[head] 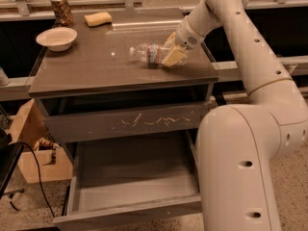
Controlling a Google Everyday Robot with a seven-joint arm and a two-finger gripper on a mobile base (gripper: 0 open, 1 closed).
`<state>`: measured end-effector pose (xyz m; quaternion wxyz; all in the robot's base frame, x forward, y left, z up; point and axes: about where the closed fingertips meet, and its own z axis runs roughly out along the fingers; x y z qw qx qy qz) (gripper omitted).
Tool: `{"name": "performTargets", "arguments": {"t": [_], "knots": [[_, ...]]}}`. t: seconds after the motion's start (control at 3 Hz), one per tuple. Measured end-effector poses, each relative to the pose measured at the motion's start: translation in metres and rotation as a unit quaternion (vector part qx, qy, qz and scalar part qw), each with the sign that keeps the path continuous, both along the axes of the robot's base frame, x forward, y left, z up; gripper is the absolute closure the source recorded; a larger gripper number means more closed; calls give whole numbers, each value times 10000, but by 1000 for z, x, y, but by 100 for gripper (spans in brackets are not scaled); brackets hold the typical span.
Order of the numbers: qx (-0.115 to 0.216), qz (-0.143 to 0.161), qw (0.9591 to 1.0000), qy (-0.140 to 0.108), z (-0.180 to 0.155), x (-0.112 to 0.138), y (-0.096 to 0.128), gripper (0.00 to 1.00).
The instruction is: Place water bottle into middle drawer
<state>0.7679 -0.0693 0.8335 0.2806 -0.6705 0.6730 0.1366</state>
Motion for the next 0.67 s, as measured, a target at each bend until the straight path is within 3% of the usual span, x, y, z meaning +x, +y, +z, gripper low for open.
{"name": "performTargets", "arguments": {"t": [0.67], "knots": [[86, 54, 9995, -299, 47, -27, -15, 100]]}}
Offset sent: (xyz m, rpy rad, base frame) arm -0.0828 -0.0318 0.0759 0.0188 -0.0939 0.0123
